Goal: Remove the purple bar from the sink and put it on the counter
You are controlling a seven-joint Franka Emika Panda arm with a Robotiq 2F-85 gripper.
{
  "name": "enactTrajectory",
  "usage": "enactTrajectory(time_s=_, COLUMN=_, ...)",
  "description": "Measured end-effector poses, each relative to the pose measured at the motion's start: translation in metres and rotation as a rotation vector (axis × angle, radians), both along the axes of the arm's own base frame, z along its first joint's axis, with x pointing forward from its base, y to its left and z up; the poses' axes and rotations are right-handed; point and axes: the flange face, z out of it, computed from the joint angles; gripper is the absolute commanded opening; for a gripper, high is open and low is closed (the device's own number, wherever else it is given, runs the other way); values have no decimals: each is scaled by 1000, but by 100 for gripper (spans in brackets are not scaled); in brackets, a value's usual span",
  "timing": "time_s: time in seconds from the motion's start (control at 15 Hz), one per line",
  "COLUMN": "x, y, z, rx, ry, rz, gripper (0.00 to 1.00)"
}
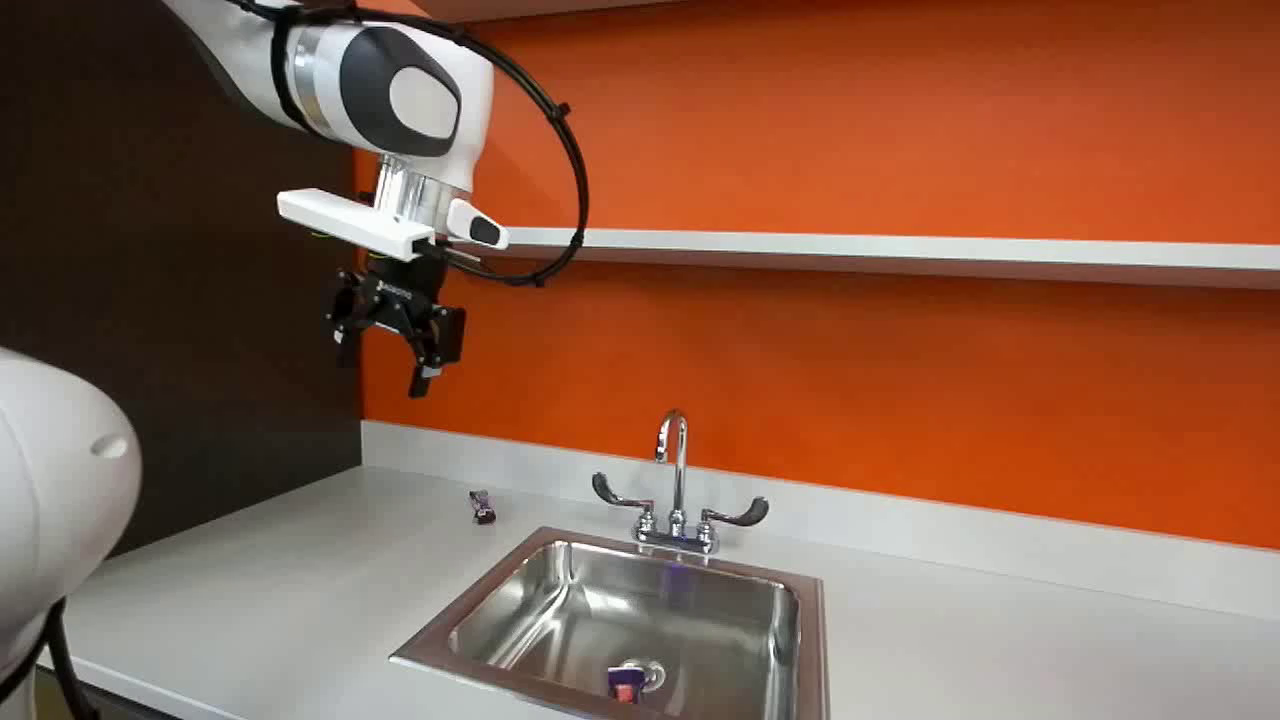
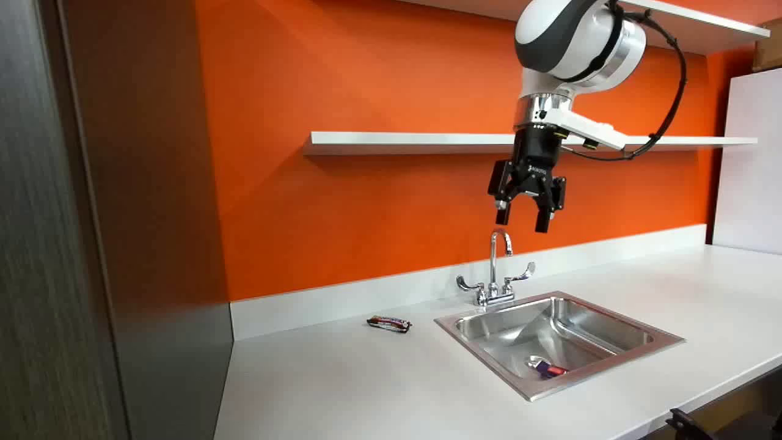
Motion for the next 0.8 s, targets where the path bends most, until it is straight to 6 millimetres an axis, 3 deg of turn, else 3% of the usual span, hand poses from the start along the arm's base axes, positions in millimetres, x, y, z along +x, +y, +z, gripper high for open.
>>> enactTrajectory(time_s=0.33, x=1, y=-5, z=-2, rx=-19, ry=6, rz=-9, gripper=100)
enactTrajectory(time_s=0.8, x=21, y=-38, z=-11, rx=-96, ry=0, rz=-109, gripper=100)
